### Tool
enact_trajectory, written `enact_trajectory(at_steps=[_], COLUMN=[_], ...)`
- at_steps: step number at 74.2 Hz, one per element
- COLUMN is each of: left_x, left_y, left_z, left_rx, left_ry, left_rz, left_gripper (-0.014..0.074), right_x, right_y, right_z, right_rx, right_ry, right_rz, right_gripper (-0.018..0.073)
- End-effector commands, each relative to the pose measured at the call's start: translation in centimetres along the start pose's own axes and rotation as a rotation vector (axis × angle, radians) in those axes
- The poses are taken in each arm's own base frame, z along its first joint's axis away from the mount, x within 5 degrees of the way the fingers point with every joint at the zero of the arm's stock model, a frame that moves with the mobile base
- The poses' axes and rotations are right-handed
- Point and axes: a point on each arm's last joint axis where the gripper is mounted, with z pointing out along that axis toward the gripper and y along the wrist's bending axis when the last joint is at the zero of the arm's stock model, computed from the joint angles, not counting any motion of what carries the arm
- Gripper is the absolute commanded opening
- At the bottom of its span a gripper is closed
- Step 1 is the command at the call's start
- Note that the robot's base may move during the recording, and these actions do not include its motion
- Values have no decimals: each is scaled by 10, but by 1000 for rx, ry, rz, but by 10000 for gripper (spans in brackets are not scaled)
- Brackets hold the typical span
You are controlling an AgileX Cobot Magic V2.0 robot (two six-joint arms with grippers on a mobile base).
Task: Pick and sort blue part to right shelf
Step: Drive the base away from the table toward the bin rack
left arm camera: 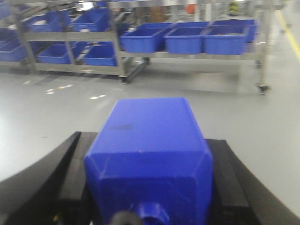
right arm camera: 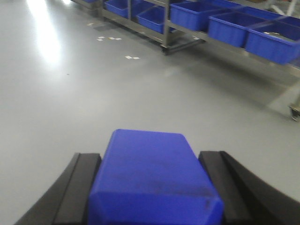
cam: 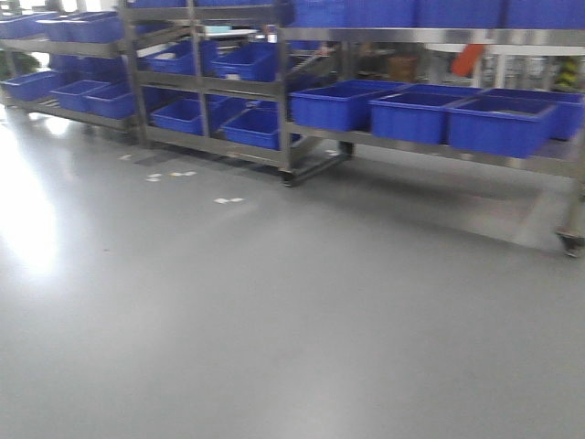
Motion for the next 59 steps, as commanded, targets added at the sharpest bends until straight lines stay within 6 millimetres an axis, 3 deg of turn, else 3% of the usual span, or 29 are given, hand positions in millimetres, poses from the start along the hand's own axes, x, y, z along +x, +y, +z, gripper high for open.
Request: enact_trajectory(at_steps=[1,59], left_x=[-14,-14], left_y=[1,1], left_z=[-9,-9], left_rx=[8,8], left_ry=[-129,-129], left_rz=[0,0], left_gripper=[335,335], right_x=[-16,-15], right_y=[0,0], right_z=[-1,-1], right_rx=[4,4], right_ry=[-93,-90], right_rz=[-15,-15], right_gripper=[289,289])
